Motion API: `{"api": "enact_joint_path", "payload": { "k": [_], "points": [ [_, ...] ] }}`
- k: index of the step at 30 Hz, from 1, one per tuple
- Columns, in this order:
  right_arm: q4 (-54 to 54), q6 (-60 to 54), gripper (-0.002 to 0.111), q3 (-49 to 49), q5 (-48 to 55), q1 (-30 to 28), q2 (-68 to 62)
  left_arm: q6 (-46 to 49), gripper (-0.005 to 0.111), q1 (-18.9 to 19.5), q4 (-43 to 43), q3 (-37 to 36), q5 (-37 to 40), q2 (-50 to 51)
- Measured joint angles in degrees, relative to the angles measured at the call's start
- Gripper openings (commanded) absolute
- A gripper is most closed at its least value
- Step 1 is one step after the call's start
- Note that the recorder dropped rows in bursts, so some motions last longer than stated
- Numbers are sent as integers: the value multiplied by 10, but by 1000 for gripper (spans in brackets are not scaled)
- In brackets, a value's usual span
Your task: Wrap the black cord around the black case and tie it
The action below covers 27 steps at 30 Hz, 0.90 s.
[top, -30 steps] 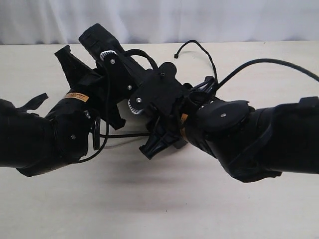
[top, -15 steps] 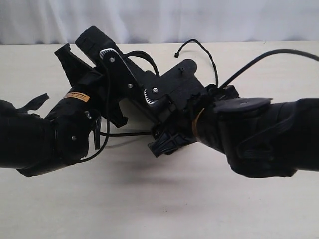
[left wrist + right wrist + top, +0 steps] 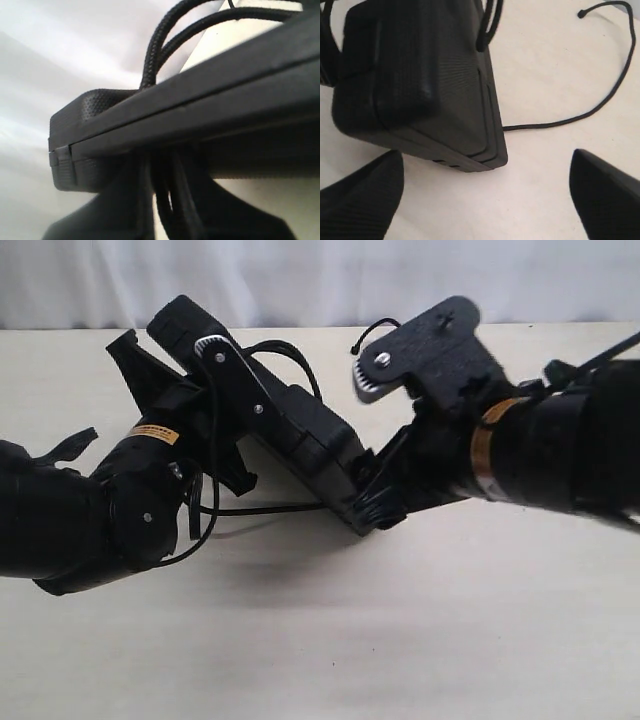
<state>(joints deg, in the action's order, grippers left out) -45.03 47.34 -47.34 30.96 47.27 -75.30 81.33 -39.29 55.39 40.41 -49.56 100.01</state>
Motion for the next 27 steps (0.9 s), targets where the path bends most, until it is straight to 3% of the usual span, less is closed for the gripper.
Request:
{"api": "enact_joint_path", "payload": {
  "k": [6,10,14,18,27],
  "points": [
    [183,-105,60,-9,-53,-120,48,-1,0,0,2,0,0,0],
    [425,-297,49,-64,-62,-207,29,-1,0,0,2,0,0,0],
    [743,-600,47,-162,64,-298,-52,-1,0,0,2,0,0,0],
    [963,-781,48,-267,240,-358,-176,-1,0,0,2,0,0,0],
    [1031,-945,48,-404,304,-371,-342,-1,0,0,2,0,0,0]
  ]
}}
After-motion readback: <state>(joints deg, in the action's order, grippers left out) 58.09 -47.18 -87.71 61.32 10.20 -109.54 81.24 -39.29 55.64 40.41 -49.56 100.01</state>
